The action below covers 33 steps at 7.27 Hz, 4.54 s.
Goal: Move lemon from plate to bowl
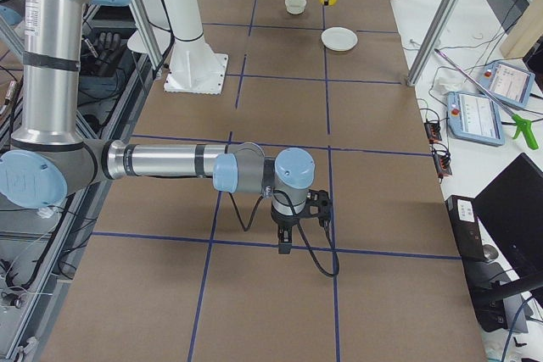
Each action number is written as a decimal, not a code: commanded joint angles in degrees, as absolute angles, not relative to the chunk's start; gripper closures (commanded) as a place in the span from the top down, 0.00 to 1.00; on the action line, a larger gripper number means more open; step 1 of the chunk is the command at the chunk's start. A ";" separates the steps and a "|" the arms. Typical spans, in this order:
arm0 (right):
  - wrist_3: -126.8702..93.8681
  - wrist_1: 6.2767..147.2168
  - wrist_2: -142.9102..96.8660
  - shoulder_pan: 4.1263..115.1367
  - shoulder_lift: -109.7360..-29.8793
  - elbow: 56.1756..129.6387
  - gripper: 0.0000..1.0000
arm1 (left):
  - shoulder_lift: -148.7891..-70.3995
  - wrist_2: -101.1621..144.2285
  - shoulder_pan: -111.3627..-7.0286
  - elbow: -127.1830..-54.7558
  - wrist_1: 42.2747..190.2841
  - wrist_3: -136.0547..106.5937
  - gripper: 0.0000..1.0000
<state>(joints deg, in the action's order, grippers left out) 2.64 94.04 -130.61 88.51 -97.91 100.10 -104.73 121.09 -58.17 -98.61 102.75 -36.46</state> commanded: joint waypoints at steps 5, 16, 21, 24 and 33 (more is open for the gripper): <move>2.64 94.04 -130.61 88.51 -97.91 100.11 1.00 | -83.50 119.89 -56.70 -105.12 121.19 -45.68 0.29; 2.64 94.04 -130.61 88.51 -97.91 100.11 1.00 | -82.28 117.95 -52.29 -99.75 129.28 -49.22 1.00; 2.64 94.04 -130.61 88.51 -97.91 100.11 1.00 | -79.01 129.02 -69.55 -106.87 116.00 -22.71 1.00; 2.64 94.04 -130.61 88.51 -97.91 100.11 1.00 | -79.19 128.93 -85.90 -106.09 94.82 4.96 1.00; 2.64 94.04 -130.61 88.51 -97.91 100.11 1.00 | -77.25 134.65 -91.14 -105.73 88.77 5.63 1.00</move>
